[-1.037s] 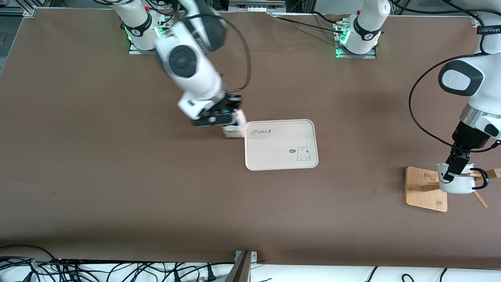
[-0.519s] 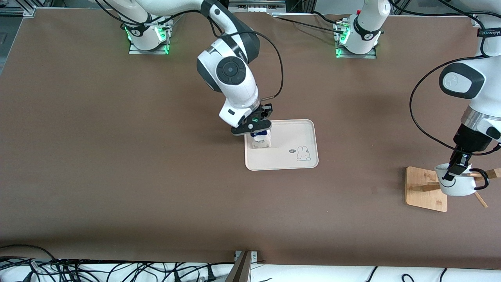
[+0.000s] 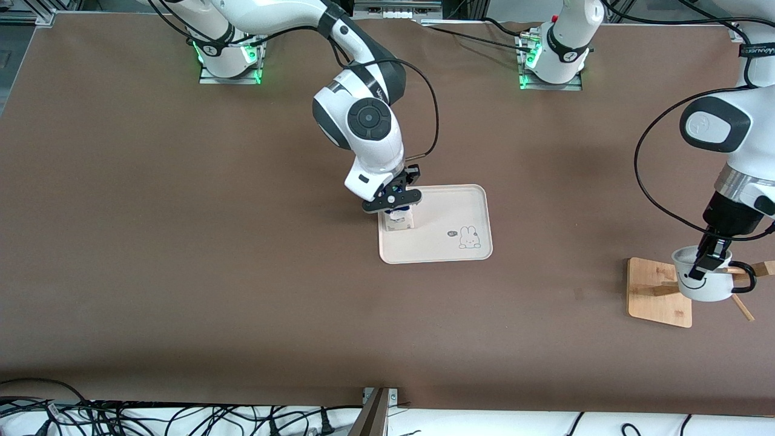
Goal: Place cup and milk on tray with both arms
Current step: 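Set the carton on the tray while the left gripper grasps the mug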
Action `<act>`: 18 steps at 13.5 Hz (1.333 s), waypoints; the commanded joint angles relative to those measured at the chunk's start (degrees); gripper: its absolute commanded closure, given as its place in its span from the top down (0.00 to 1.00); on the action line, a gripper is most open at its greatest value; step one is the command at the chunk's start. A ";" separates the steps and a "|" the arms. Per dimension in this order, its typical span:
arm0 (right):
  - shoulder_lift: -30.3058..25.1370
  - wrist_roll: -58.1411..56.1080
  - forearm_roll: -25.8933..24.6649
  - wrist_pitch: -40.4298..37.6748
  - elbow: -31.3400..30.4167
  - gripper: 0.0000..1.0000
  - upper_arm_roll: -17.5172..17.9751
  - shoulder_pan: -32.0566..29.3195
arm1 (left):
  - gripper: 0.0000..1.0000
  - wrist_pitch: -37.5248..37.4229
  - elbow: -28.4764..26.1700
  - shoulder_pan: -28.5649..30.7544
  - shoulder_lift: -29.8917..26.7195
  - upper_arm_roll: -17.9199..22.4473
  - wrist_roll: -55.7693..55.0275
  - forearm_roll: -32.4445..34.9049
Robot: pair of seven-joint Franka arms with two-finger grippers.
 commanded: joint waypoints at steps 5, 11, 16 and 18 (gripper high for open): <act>1.75 -0.42 -0.54 -0.08 4.38 1.00 -0.73 0.27 | 0.00 -1.57 1.13 -0.17 -1.46 -3.30 1.77 -0.61; 1.67 0.45 0.08 -0.25 7.90 1.00 -0.82 -0.43 | 0.00 -3.77 1.05 -0.35 -2.95 -6.03 2.57 -0.52; -2.72 0.81 0.08 -8.58 10.10 1.00 -1.17 -5.33 | 0.00 -18.84 1.57 -0.35 -8.74 -8.57 2.48 10.70; -6.40 -1.55 0.86 -12.54 10.02 1.00 -0.73 -11.74 | 0.00 -28.51 5.42 -0.35 -9.98 -11.03 2.48 18.51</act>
